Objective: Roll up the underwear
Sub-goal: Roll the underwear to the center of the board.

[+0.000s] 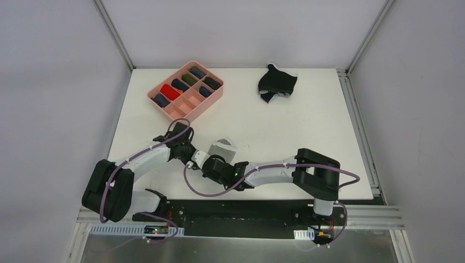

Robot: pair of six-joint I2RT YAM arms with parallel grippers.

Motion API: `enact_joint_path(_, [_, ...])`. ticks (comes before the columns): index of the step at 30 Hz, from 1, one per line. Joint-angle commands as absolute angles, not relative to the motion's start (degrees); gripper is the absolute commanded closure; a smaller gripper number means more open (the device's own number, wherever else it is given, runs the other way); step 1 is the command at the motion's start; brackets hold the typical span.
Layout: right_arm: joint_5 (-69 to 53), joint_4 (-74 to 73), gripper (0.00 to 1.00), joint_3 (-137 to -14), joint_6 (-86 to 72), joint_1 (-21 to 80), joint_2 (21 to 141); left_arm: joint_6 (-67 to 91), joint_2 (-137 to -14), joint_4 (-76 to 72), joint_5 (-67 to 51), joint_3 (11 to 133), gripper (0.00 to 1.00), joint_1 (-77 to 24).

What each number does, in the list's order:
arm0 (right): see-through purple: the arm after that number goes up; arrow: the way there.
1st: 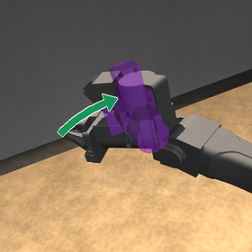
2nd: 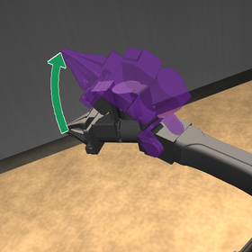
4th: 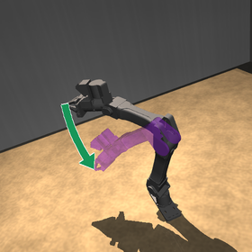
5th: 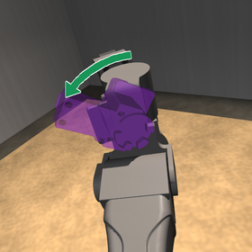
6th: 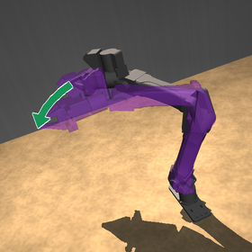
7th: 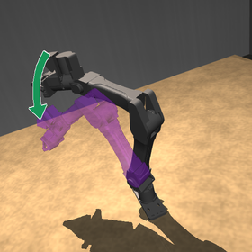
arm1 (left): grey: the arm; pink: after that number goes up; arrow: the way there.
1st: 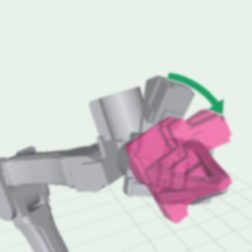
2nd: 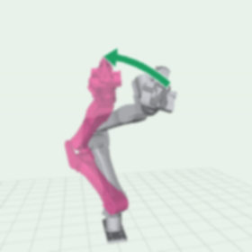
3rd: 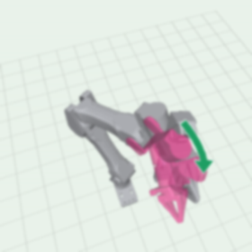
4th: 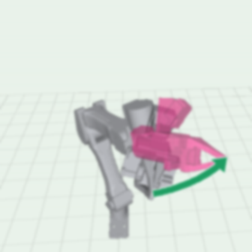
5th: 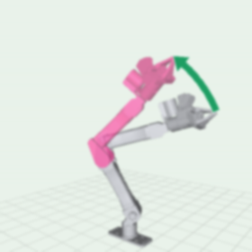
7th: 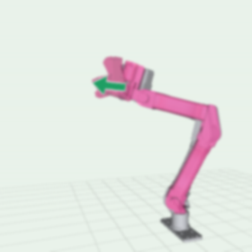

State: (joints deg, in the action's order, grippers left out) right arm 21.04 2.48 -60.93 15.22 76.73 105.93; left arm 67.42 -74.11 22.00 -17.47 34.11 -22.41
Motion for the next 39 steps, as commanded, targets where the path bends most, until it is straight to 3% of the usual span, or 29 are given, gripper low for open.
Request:
enact_joint_path(1, [14.2,1.9,0.97,-58.5,13.8,74.8,106.0,65.6,-71.9,27.1,-16.0,34.5,0.80,-21.3])
enact_joint_path(9, [2.7,0.5,1.00,-57.4,8.6,72.0,101.3,62.9,-63.0,34.4,-18.8,39.8,0.42,-15.8])
enact_joint_path(15, [-8.8,0.3,1.00,-57.7,2.9,67.9,100.2,61.7,-59.5,36.7,-22.1,39.9,0.19,-14.1])
enact_joint_path(19, [-18.1,1.7,1.00,-57.5,-1.6,63.9,100.2,61.7,-58.3,36.7,-23.9,36.9,0.10,-14.1])
enact_joint_path(24, [-25.7,4.5,1.00,-56.4,-5.4,60.4,101.0,61.6,-57.7,31.9,-29.4,31.5,0.05,-14.1])
enact_joint_path(30, [-27.1,4.8,1.00,-56.4,-5.8,59.8,101.4,61.8,-61.8,23.0,-32.9,27.2,0.06,-14.1])
enact_joint_path(35, [-27.8,4.8,1.00,-56.7,-6.1,59.8,101.5,63.1,-64.3,18.5,-32.7,26.4,0.15,-14.1])
enact_joint_path(39, [-27.9,4.8,1.00,-56.9,-6.3,59.7,101.6,63.9,-66.6,17.2,-31.6,25.7,0.28,-14.2])
